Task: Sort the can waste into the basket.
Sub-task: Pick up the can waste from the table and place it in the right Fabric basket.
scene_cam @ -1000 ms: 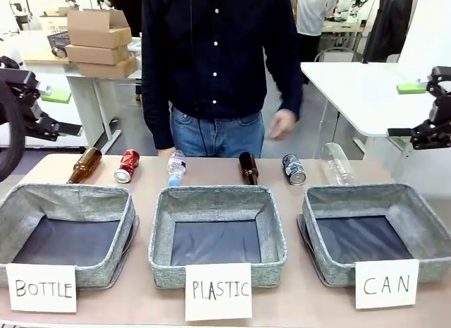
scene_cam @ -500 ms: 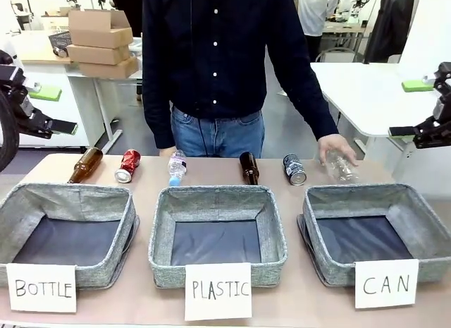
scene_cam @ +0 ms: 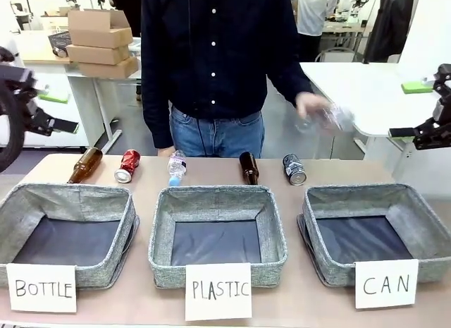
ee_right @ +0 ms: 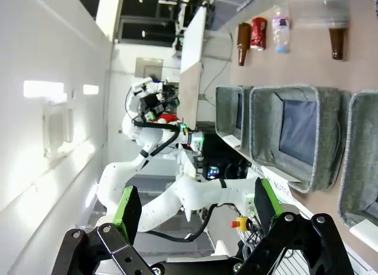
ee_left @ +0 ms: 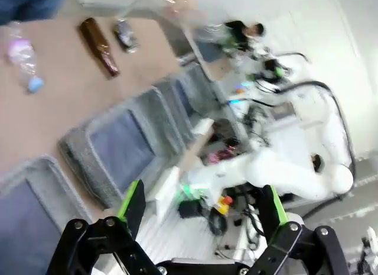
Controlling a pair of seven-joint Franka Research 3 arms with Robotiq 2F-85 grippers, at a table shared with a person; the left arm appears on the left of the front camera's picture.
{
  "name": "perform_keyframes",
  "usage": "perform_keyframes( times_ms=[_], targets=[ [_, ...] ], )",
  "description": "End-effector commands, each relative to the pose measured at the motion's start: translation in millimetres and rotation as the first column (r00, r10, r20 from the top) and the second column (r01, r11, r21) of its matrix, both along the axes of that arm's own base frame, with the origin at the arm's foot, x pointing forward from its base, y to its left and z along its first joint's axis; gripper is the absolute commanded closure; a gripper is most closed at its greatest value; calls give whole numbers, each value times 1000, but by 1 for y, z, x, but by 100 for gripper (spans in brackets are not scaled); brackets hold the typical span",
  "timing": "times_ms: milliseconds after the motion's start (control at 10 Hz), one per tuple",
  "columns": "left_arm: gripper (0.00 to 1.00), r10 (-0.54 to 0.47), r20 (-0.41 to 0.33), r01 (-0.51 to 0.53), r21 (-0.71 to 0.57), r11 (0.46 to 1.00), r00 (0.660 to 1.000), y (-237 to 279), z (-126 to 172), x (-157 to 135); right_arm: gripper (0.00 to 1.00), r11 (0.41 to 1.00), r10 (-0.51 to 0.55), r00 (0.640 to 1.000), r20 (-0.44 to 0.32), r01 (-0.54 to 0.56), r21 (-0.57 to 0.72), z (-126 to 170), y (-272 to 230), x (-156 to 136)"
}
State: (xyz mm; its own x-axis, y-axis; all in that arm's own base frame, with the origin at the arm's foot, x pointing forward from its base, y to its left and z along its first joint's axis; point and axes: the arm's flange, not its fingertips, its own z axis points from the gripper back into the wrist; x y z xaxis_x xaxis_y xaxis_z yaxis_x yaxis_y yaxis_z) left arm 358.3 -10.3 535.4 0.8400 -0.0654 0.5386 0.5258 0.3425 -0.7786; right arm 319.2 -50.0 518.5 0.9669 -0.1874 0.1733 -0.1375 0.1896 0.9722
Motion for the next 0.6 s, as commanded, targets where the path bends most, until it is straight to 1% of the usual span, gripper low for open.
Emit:
perform_keyframes(
  times_ms=[0,100,200,400,500],
  targets=[
    [0,210,-76,-181,286,941,975,-33,13,54,0,1000,5,999,37,-6,17,3,0,5],
    [0,308,-99,-233,454,860,946,-58,6,100,0,1000,5,999,37,-6,17,3,0,5],
    [0,353,-118,-230,564,793,928,-78,-8,138,0,1000,5,999,37,-6,17,3,0,5],
    [0,378,-126,-173,730,661,917,-102,-38,191,0,1000,5,999,37,-6,17,3,0,5],
    [0,388,-132,-135,797,589,912,-105,-56,219,0,1000,5,999,37,-6,17,3,0,5]
  ],
)
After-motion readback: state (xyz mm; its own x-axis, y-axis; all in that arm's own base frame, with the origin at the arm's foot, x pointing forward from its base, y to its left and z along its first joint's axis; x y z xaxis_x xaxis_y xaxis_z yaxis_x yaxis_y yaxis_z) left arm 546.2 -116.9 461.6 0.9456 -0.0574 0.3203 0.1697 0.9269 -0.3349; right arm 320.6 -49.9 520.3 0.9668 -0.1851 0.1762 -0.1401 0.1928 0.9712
